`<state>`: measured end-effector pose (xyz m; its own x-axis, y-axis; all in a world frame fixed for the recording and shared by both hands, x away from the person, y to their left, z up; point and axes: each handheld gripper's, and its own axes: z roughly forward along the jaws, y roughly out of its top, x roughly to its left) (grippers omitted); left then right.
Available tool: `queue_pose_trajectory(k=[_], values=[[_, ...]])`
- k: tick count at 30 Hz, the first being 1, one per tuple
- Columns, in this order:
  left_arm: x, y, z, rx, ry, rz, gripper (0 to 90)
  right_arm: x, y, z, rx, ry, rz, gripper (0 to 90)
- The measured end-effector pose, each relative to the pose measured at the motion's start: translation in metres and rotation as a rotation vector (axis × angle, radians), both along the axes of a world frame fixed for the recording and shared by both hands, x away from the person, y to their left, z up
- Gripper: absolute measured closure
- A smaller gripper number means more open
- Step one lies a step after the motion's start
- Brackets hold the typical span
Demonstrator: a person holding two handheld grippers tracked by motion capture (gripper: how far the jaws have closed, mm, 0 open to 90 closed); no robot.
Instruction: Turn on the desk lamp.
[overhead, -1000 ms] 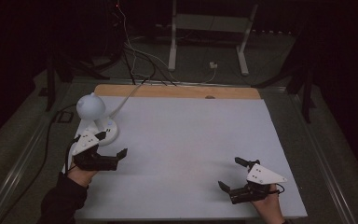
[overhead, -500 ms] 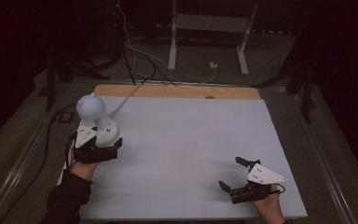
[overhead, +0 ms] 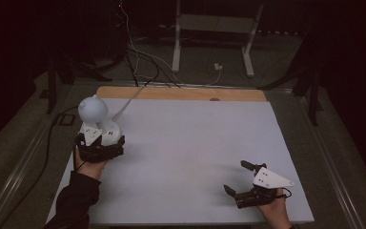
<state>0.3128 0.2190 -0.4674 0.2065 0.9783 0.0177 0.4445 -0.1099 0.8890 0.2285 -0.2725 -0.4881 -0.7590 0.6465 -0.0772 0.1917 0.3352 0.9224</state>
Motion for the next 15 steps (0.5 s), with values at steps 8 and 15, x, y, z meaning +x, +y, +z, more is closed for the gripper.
queue_pose_trajectory(k=[8, 15], values=[[0.008, 0.003, -0.008, -0.024, 0.022, 0.092, 0.4, 0.001, 0.000, 0.000, 0.002, 0.002, -0.002, 0.0], [0.013, 0.004, -0.014, -0.063, 0.038, 0.147, 4.2, 0.001, -0.001, -0.001, 0.000, 0.003, -0.002, 0.0]])
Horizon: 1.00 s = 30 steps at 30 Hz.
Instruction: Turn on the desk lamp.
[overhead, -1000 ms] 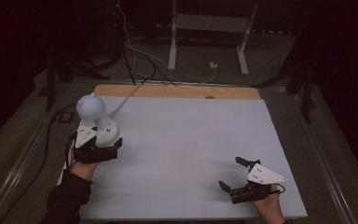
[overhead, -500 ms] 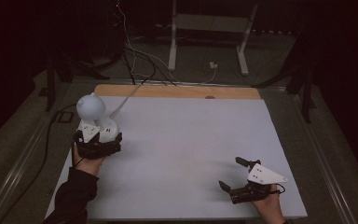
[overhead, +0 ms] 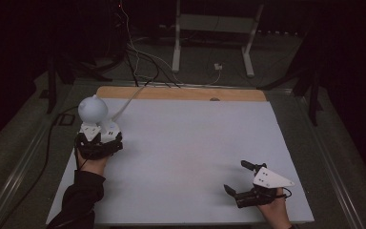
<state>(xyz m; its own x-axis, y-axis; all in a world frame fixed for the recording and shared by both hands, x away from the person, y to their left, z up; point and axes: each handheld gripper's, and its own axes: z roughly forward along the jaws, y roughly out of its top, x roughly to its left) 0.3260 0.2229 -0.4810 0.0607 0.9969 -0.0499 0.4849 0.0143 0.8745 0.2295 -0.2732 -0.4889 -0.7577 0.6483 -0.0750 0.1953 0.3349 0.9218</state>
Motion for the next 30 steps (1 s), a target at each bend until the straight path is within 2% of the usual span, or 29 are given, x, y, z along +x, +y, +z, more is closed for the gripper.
queue_pose_trajectory(k=[4, 7, 9, 12, 13, 18, 19, 23, 25, 26, 30], values=[[0.003, 0.001, -0.002, 0.007, 0.015, 0.023, 7.7, 0.000, 0.000, 0.000, -0.001, -0.002, 0.001, 0.0], [0.005, 0.002, -0.004, 0.008, 0.031, 0.040, 16.2, 0.000, 0.000, 0.000, -0.004, -0.001, 0.001, 0.0], [0.006, 0.002, -0.006, 0.017, 0.039, 0.043, 17.0, 0.000, 0.000, 0.000, -0.004, -0.002, 0.002, 0.0], [0.006, 0.003, -0.007, 0.029, 0.043, 0.053, 26.9, 0.000, 0.000, 0.000, -0.003, 0.002, 0.001, 0.0], [0.006, 0.003, -0.007, 0.033, 0.040, 0.057, 26.9, 0.000, 0.000, 0.000, -0.003, 0.002, 0.001, 0.0], [0.006, 0.004, -0.009, 0.038, 0.044, 0.076, 45.2, 0.000, 0.001, -0.001, -0.005, 0.005, 0.004, 0.0], [0.006, 0.004, -0.009, 0.034, 0.046, 0.075, 45.2, 0.000, 0.001, -0.001, -0.005, 0.005, 0.004, 0.0], [0.006, 0.006, -0.010, 0.032, 0.048, 0.079, 56.7, 0.000, 0.000, -0.001, -0.002, 0.006, 0.004, 0.0], [0.007, 0.006, -0.011, 0.030, 0.057, 0.081, 58.5, 0.000, 0.001, -0.001, -0.005, 0.006, 0.005, 0.0], [0.008, 0.006, -0.012, 0.034, 0.056, 0.084, 63.2, 0.000, 0.001, -0.001, -0.004, 0.008, 0.006, 0.0], [0.008, 0.006, -0.013, 0.043, 0.061, 0.082, 69.0, 0.000, 0.001, -0.001, -0.006, 0.010, 0.007, 0.0]])
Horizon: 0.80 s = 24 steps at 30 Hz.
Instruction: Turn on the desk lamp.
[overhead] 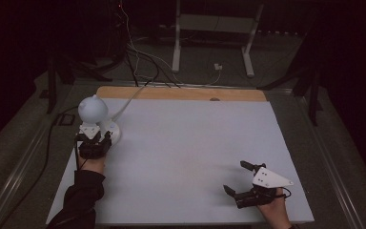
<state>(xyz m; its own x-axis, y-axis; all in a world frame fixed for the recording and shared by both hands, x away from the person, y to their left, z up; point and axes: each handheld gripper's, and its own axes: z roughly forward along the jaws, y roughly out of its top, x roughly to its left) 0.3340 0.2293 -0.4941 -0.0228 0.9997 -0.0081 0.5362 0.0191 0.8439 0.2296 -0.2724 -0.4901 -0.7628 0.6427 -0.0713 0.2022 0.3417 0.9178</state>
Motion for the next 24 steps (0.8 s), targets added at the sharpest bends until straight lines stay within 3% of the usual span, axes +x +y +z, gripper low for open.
queue_pose_trajectory(k=[9, 10, 17, 23, 24], values=[[0.002, 0.001, -0.003, -0.004, 0.027, -0.041, 82.8, 0.000, 0.000, 0.000, -0.002, -0.001, -0.001, 0.0], [0.002, 0.001, -0.003, -0.005, 0.032, -0.046, 87.7, 0.000, 0.000, 0.000, -0.002, 0.001, -0.002, 0.0], [0.006, 0.006, -0.008, -0.010, 0.051, -0.068, 90.0, 0.000, 0.000, 0.000, -0.003, -0.003, -0.001, 0.0], [0.008, 0.008, -0.012, 0.013, 0.056, -0.073, 90.0, 0.000, 0.000, 0.000, -0.004, -0.003, 0.000, 0.0], [0.009, 0.009, -0.012, 0.000, 0.056, -0.077, 90.0, -0.001, 0.000, 0.000, -0.005, -0.004, -0.001, 0.0]])
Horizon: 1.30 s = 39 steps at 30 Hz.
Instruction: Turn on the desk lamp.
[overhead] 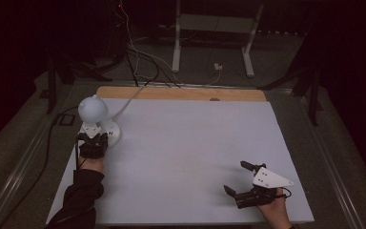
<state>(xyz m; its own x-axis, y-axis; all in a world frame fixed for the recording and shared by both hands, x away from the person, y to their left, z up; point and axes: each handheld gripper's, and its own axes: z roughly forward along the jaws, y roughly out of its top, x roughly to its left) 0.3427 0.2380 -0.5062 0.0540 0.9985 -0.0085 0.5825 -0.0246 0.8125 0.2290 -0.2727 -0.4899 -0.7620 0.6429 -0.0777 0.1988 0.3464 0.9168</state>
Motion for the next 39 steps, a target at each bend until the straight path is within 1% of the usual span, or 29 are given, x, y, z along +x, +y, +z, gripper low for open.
queue_pose_trajectory(k=[4, 5, 8, 9, 11, 12, 14, 16, 18, 22, 30, 31, 32, 33, 34, 35, 36, 37, 39], values=[[0.001, 0.002, -0.001, -0.006, 0.008, 0.002, 90.0, 0.000, 0.000, 0.000, 0.001, 0.001, 0.002, 0.0], [0.001, 0.002, -0.001, 0.003, 0.008, 0.001, 90.0, 0.000, 0.000, 0.000, 0.001, 0.003, 0.001, 0.0], [0.003, 0.002, -0.002, -0.002, 0.009, 0.001, 90.0, 0.000, 0.000, 0.000, 0.001, 0.000, 0.002, 0.0], [0.003, 0.002, -0.003, 0.003, 0.015, 0.000, 90.0, 0.001, 0.000, 0.000, 0.001, 0.001, 0.001, 0.0], [0.004, 0.002, -0.003, -0.005, 0.022, -0.003, 90.0, 0.000, 0.000, 0.000, -0.001, 0.003, 0.001, 0.0], [0.004, 0.002, -0.004, 0.002, 0.026, -0.005, 90.0, 0.000, 0.000, 0.000, 0.000, 0.002, 0.001, 0.0], [0.004, 0.002, -0.005, -0.003, 0.028, -0.005, 90.0, 0.000, 0.000, 0.000, -0.001, -0.001, 0.001, 0.0], [0.004, 0.001, -0.006, 0.006, 0.029, -0.002, 90.0, 0.000, -0.001, 0.000, 0.001, 0.002, 0.001, 0.0], [0.005, 0.002, -0.006, 0.007, 0.031, -0.004, 90.0, 0.000, 0.000, 0.000, 0.000, 0.001, 0.002, 0.0], [0.004, 0.001, -0.006, 0.008, 0.030, -0.006, 90.0, 0.000, -0.001, 0.000, 0.000, 0.002, 0.002, 0.0], [0.003, -0.001, -0.008, 0.032, 0.023, 0.009, 90.0, 0.000, -0.001, 0.001, 0.002, 0.001, -0.001, 0.0], [0.003, -0.002, -0.009, 0.046, 0.014, 0.013, 90.0, 0.000, -0.001, 0.001, 0.002, 0.000, 0.000, 0.0], [0.002, -0.002, -0.010, 0.049, 0.007, 0.015, 90.0, 0.000, -0.001, 0.001, 0.002, -0.001, -0.001, 0.0], [0.002, -0.001, -0.010, 0.037, 0.006, 0.015, 90.0, 0.000, -0.001, 0.001, 0.002, 0.002, -0.001, 0.0], [0.002, 0.000, -0.009, 0.044, 0.015, 0.024, 90.0, -0.001, -0.001, 0.001, -0.001, 0.001, 0.000, 0.0], [0.002, 0.000, -0.009, 0.046, 0.009, 0.035, 90.0, -0.001, -0.001, 0.001, -0.002, -0.001, 0.000, 0.0], [0.000, 0.000, -0.007, 0.031, -0.009, 0.047, 90.0, -0.001, -0.001, 0.001, 0.002, -0.001, 0.001, 0.0], [-0.002, -0.001, -0.004, 0.031, -0.024, 0.047, 90.0, 0.000, -0.001, 0.001, 0.002, -0.002, -0.001, 0.0], [-0.007, -0.004, 0.005, 0.047, -0.072, 0.047, 90.0, 0.000, -0.002, 0.001, 0.006, 0.000, -0.003, 0.0]])
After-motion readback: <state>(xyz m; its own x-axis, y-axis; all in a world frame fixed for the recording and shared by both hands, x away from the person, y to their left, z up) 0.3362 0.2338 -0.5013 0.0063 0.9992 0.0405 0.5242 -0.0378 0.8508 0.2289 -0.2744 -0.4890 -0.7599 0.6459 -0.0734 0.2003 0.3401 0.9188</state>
